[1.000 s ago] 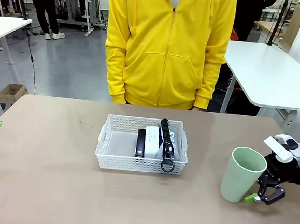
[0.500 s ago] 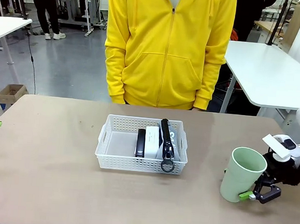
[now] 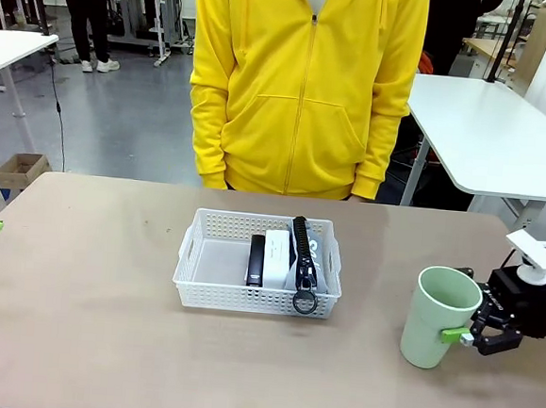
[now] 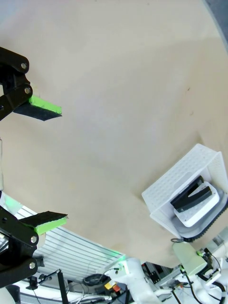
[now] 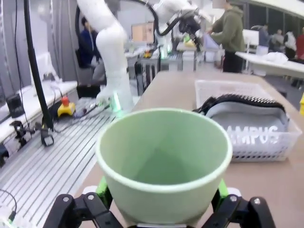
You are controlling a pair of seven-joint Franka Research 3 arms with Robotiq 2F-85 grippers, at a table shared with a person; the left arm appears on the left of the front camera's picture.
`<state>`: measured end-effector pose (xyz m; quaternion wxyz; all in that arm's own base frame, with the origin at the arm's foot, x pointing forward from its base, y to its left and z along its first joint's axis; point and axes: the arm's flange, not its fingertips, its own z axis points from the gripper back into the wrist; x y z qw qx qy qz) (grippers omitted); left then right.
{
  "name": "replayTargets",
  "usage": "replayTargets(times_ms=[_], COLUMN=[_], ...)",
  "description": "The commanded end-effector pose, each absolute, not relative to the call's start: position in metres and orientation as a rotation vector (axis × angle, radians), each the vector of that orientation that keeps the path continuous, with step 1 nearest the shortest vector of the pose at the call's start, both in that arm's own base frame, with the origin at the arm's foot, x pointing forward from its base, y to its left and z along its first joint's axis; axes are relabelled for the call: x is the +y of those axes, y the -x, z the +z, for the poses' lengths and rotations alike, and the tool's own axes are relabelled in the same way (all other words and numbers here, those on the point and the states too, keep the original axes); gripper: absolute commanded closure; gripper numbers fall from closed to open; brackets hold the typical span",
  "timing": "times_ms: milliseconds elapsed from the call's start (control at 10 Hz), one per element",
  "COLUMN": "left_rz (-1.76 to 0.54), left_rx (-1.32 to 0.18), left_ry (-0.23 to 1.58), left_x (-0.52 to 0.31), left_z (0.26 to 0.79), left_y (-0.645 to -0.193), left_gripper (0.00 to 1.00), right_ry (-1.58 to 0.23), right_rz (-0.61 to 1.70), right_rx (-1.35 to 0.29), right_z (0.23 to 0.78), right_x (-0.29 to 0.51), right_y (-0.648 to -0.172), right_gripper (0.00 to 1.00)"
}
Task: Efficiently arrange items inside the basket to fit them all.
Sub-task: Pick up the Reusable plastic cup and place it inside the Organizing basket.
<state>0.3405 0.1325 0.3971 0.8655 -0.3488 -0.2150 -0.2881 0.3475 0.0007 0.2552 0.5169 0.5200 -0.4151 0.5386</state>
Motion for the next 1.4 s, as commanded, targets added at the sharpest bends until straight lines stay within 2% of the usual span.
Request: replayTargets(times_ms=[0, 300, 400, 500, 600, 800, 900, 1000, 1100, 1200, 1300], left_rz=[-0.599, -0.599, -0.599, -0.599, -0.599, -0.599, -0.599, -0.599, -0.599, -0.599, -0.599], left_rx=[-0.445, -0.445, -0.445, -0.445, -0.445, -0.445, -0.445, -0.445, -0.445, -0.445, -0.445], left_ry=[0.721, 0.721, 0.721, 0.721, 0.721, 0.721, 0.721, 0.721, 0.721, 0.721, 0.721], left_x=[0.132, 0.132, 0.132, 0.132, 0.132, 0.132, 0.132, 0.132, 0.132, 0.132, 0.132], left_z=[0.397, 0.397, 0.397, 0.397, 0.397, 0.397, 0.397, 0.397, 0.397, 0.397, 0.397], left_y=[-0.338, -0.338, -0.338, -0.338, -0.338, -0.338, -0.338, -0.338, -0.338, -0.338, -0.338], left_gripper=[0.00, 0.00, 0.00, 0.00, 0.00, 0.00, 0.00, 0.00, 0.00, 0.00, 0.00], right_ry=[-1.278, -1.317, -1.283, -1.285, -1.280, -1.265, -1.261, -1.251, -1.186, -1.161, -1.121], right_rz=[1.192, 1.176, 1.161, 1.169, 1.165, 1.159, 1.157, 1.126, 1.050, 0.987, 0.662], right_rx=[-1.071, -1.075, -1.092, -1.101, -1.104, -1.108, -1.108, -1.094, -1.042, -0.997, -0.959], right_z=[0.248, 0.244, 0.243, 0.245, 0.246, 0.247, 0.247, 0.251, 0.266, 0.297, 0.341], right_x=[-0.002, -0.001, -0.002, -0.003, -0.004, -0.004, -0.004, -0.005, -0.008, -0.011, -0.010], right_y=[-0.351, -0.354, -0.356, -0.355, -0.354, -0.352, -0.351, -0.350, -0.349, -0.345, -0.345], right_gripper=[0.00, 0.00, 0.55, 0.57, 1.00, 1.00, 0.65, 0.66, 1.00, 1.00, 1.00])
